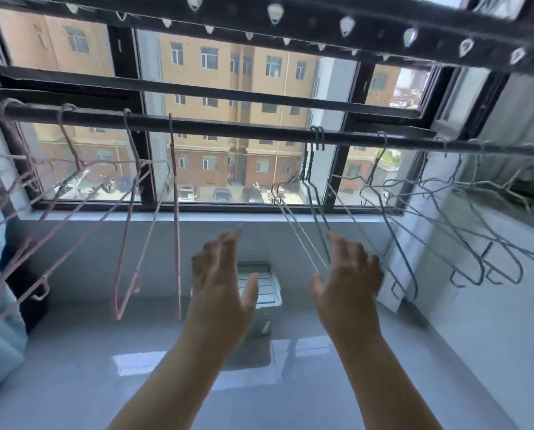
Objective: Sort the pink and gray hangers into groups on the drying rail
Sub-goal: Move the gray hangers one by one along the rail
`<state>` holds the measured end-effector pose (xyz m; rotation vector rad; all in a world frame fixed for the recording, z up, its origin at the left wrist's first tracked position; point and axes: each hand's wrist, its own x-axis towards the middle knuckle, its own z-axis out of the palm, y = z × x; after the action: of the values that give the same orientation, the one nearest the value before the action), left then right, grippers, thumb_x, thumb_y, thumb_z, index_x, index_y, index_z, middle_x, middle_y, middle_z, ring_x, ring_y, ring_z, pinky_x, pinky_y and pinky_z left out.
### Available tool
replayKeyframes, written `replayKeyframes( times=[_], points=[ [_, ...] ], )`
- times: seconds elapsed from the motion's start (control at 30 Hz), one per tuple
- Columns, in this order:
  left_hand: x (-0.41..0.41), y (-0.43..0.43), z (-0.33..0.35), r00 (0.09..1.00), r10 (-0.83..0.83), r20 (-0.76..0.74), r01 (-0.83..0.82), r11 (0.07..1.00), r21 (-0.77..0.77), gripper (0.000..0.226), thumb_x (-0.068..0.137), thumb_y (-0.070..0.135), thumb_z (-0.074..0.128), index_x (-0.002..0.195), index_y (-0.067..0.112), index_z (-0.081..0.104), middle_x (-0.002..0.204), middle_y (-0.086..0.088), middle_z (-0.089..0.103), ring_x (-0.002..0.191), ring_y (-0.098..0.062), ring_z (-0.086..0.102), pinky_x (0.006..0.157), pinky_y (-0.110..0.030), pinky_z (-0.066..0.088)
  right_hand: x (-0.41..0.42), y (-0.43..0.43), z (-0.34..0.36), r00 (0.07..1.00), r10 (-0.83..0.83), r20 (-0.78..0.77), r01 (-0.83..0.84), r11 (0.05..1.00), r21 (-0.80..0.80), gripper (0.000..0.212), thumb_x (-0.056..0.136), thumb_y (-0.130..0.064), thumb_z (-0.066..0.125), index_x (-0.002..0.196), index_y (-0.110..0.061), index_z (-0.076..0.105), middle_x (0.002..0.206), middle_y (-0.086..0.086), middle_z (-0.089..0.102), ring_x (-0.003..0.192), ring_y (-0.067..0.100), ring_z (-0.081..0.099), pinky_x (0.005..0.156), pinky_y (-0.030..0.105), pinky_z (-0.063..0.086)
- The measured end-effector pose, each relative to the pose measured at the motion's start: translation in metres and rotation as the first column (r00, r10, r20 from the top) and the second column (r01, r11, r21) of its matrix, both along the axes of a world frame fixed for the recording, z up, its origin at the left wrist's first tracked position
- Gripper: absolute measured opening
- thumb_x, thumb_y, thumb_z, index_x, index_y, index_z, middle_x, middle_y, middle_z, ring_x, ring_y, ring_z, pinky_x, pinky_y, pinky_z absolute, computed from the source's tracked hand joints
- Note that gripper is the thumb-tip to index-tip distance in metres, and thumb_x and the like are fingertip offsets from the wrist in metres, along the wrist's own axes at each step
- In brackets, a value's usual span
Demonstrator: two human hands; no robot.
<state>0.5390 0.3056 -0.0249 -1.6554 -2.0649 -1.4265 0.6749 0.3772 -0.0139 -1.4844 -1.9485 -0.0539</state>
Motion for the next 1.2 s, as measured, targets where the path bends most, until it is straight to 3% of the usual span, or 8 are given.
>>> replayKeyframes(
  times=[0.17,0.4,0.53,0.7,0.87,0.97,1.1,1.2],
  points=[
    [0.024,0.011,-0.028,0.973,-0.229,-0.037,0.225,0.972,-0.072,0.07,0.083,0.021,0.058,0.14,0.029,0.018,0.137,0.005,0.03,0.117,0.006,0.012,0.099,0.003,-0.006,0.012,0.01,-0.014,0.98,-0.093,0.176,0.103,0.993,-0.053,0.059,0.085,-0.011,0.049,0.139,-0.026,0.029,0.13,-0.002,0.047,0.118,0.021,0.037,0.092,0.03,0.03],
    [0.019,0.013,-0.041,0.969,-0.245,0.014,0.244,0.958,-0.149,0.071,0.086,0.025,0.054,0.137,0.041,0.007,0.14,0.012,0.024,0.129,-0.002,0.015,0.088,0.009,-0.013,0.011,0.014,-0.009,0.982,-0.056,0.181,0.077,0.991,-0.109,0.061,0.086,-0.004,0.042,0.142,-0.015,0.022,0.129,0.007,0.043,0.115,0.024,0.036,0.097,0.025,0.029],
    [0.014,0.013,-0.046,0.965,-0.252,0.071,0.26,0.953,-0.158,0.073,0.086,0.023,0.055,0.12,0.058,0.0,0.135,0.02,0.021,0.129,-0.002,0.016,0.094,-0.003,0.01,0.003,0.008,0.002,0.97,0.147,-0.194,-0.178,0.972,-0.156,0.061,0.086,0.005,0.038,0.143,-0.01,0.022,0.125,0.009,0.041,0.113,0.022,0.042,0.098,0.028,0.034],
    [0.007,0.01,-0.055,0.963,-0.21,0.169,0.241,0.953,-0.185,0.074,0.086,0.027,0.056,0.135,0.047,0.004,0.14,0.017,0.025,0.135,-0.003,0.015,0.105,-0.016,0.016,-0.019,0.011,0.013,0.596,0.332,-0.731,-0.484,0.875,0.002,0.056,0.087,0.016,0.022,0.139,-0.004,0.03,0.115,0.008,0.048,0.089,0.003,0.056,0.081,0.006,0.045],
    [-0.003,0.007,-0.061,0.965,-0.162,0.206,0.207,0.954,-0.216,0.073,0.084,0.024,0.058,0.139,0.037,0.012,0.133,0.013,0.034,0.13,-0.006,0.028,0.105,-0.021,0.025,-0.036,0.024,0.021,0.474,0.341,-0.812,-0.54,0.841,0.037,0.055,0.088,0.013,0.023,0.138,-0.008,0.034,0.117,0.003,0.051,0.094,0.002,0.06,0.086,0.012,0.047],
    [-0.009,0.007,-0.061,0.967,-0.125,0.224,0.174,0.961,-0.216,0.072,0.084,0.023,0.059,0.139,0.035,0.014,0.126,0.017,0.035,0.124,-0.006,0.034,0.102,-0.022,0.029,-0.049,0.037,0.021,0.486,0.364,-0.794,-0.572,0.82,0.025,0.046,0.094,0.001,0.029,0.138,-0.012,0.035,0.114,0.001,0.057,0.099,0.007,0.06,0.088,0.017,0.045],
    [-0.014,0.007,-0.06,0.969,-0.087,0.23,0.14,0.963,-0.228,0.07,0.084,0.022,0.059,0.139,0.03,0.016,0.131,0.009,0.038,0.121,-0.007,0.037,0.099,-0.021,0.031,-0.065,0.052,0.01,0.525,0.394,-0.754,-0.619,0.785,-0.021,0.044,0.096,-0.003,0.03,0.139,-0.012,0.033,0.132,0.008,0.05,0.089,-0.01,0.057,0.076,0.001,0.041],
    [-0.016,0.007,-0.061,0.968,-0.07,0.241,0.131,0.96,-0.247,0.069,0.085,0.022,0.057,0.14,0.027,0.017,0.133,0.008,0.038,0.122,-0.008,0.037,0.101,-0.026,0.035,-0.07,0.06,-0.008,0.519,0.349,-0.78,-0.65,0.754,-0.094,0.041,0.097,-0.002,0.03,0.137,-0.008,0.035,0.128,0.009,0.05,0.094,0.009,0.058,0.078,0.009,0.044]
  ],
)
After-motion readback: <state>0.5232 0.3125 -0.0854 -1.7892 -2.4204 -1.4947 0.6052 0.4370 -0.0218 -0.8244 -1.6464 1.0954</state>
